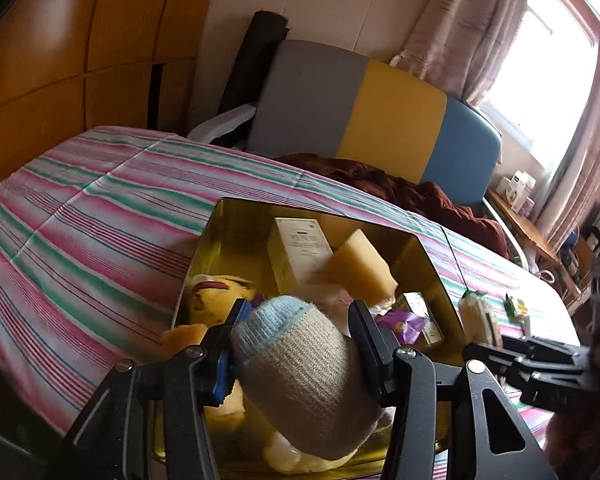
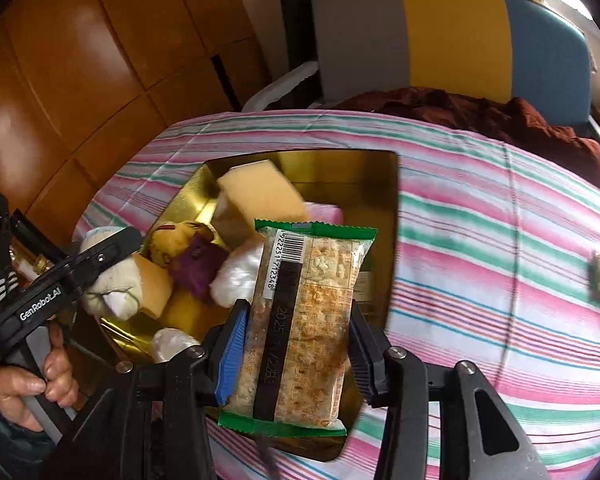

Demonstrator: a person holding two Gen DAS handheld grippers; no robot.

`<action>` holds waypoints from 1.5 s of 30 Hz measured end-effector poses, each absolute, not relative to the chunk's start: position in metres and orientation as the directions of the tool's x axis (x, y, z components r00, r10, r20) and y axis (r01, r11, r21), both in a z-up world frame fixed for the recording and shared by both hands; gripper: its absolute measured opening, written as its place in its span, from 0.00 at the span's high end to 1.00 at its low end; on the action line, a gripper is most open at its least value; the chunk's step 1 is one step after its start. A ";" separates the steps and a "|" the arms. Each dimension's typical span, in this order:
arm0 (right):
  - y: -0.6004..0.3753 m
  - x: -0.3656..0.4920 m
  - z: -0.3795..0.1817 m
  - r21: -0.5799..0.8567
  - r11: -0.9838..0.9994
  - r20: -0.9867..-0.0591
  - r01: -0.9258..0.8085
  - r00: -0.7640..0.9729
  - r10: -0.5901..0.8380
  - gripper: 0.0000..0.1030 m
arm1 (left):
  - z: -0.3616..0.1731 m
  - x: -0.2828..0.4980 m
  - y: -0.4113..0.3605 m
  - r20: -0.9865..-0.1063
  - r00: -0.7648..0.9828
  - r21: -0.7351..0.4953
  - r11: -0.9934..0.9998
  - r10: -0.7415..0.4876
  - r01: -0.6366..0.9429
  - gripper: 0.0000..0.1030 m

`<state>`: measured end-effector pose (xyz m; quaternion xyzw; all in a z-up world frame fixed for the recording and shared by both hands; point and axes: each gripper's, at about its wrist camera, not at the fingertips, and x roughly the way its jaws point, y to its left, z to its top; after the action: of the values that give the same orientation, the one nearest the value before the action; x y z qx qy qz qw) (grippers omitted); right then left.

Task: Organize objects
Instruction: 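Carry both items over the gold tray and open both tools to release them, then move both open tools back toward the remaining items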

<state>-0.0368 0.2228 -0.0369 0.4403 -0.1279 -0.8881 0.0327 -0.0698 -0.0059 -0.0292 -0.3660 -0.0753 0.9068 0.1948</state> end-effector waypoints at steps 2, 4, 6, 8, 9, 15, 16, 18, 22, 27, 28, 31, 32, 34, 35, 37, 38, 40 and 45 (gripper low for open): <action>0.220 -0.038 -0.039 0.263 -0.963 -0.770 -0.055 -0.613 -0.176 0.54 | -0.029 -0.070 -0.004 -0.634 -0.653 -0.283 -0.910 0.414 -0.302 0.50; 0.218 -0.039 -0.042 0.266 -0.962 -0.771 -0.062 -0.613 -0.173 0.54 | -0.029 -0.068 0.001 -0.629 -0.640 -0.293 -0.897 0.441 -0.330 0.50; 0.219 -0.037 -0.044 0.261 -0.963 -0.774 -0.073 -0.611 -0.164 0.54 | -0.030 -0.068 0.011 -0.633 -0.626 -0.289 -0.889 0.455 -0.355 0.49; 0.220 -0.034 -0.045 0.270 -0.959 -0.773 -0.081 -0.612 -0.166 0.54 | -0.034 -0.066 0.021 -0.640 -0.618 -0.278 -0.887 0.457 -0.368 0.36; 0.221 -0.032 -0.045 0.272 -0.959 -0.773 -0.085 -0.613 -0.164 0.54 | -0.035 -0.066 0.024 -0.645 -0.616 -0.272 -0.889 0.453 -0.369 0.23; 0.219 -0.026 -0.045 0.245 -0.964 -0.776 -0.103 -0.617 -0.132 0.54 | -0.040 -0.065 0.028 -0.654 -0.621 -0.259 -0.899 0.432 -0.353 0.21; 0.218 -0.025 -0.045 0.234 -0.966 -0.780 -0.108 -0.615 -0.120 0.54 | -0.039 -0.066 0.026 -0.652 -0.628 -0.254 -0.902 0.425 -0.348 0.21; 0.218 -0.024 -0.046 0.221 -0.968 -0.783 -0.117 -0.613 -0.105 0.54 | -0.036 -0.065 0.023 -0.646 -0.646 -0.235 -0.911 0.408 -0.340 0.21; 0.220 -0.023 -0.043 0.215 -0.968 -0.782 -0.127 -0.616 -0.093 0.53 | -0.028 -0.058 0.026 -0.629 -0.667 -0.204 -0.913 0.399 -0.354 0.21; 0.223 -0.016 -0.037 0.204 -0.968 -0.773 -0.144 -0.630 -0.069 0.52 | -0.019 -0.045 0.039 -0.612 -0.686 -0.143 -0.908 0.393 -0.393 0.21; 0.224 -0.015 -0.035 0.203 -0.968 -0.772 -0.149 -0.632 -0.064 0.52 | -0.018 -0.043 0.042 -0.609 -0.688 -0.132 -0.906 0.394 -0.402 0.21; 0.229 -0.012 -0.034 0.203 -0.965 -0.771 -0.164 -0.634 -0.054 0.52 | -0.015 -0.037 0.048 -0.605 -0.691 -0.108 -0.901 0.395 -0.421 0.21; 0.231 -0.011 -0.033 0.203 -0.964 -0.771 -0.171 -0.635 -0.050 0.52 | -0.014 -0.035 0.050 -0.604 -0.691 -0.101 -0.898 0.397 -0.427 0.21; 0.237 -0.007 -0.033 0.205 -0.961 -0.772 -0.188 -0.634 -0.041 0.52 | -0.013 -0.031 0.055 -0.601 -0.693 -0.084 -0.893 0.398 -0.441 0.21; 0.239 -0.007 -0.034 0.205 -0.959 -0.773 -0.194 -0.633 -0.037 0.52 | -0.012 -0.029 0.058 -0.599 -0.693 -0.071 -0.889 0.400 -0.452 0.21; 0.246 -0.003 -0.034 0.208 -0.955 -0.777 -0.213 -0.629 -0.028 0.52 | -0.011 -0.024 0.064 -0.596 -0.693 -0.050 -0.880 0.405 -0.472 0.21; 0.252 -0.001 -0.035 0.210 -0.951 -0.779 -0.229 -0.627 -0.021 0.52 | -0.010 -0.022 0.067 -0.594 -0.694 -0.042 -0.877 0.407 -0.479 0.21; 0.263 0.003 -0.036 0.218 -0.941 -0.782 -0.258 -0.623 -0.010 0.52 | -0.009 -0.019 0.073 -0.594 -0.691 -0.027 -0.868 0.412 -0.495 0.21; 0.296 0.016 -0.039 0.223 -0.914 -0.791 -0.338 -0.610 0.033 0.50 | -0.011 -0.014 0.090 -0.602 -0.672 -0.008 -0.845 0.431 -0.535 0.21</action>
<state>0.0160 0.2963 -0.0387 0.4286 -0.1784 -0.8794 -0.1054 -0.0142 0.0897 -0.0105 -0.3062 0.0849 0.9103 0.2654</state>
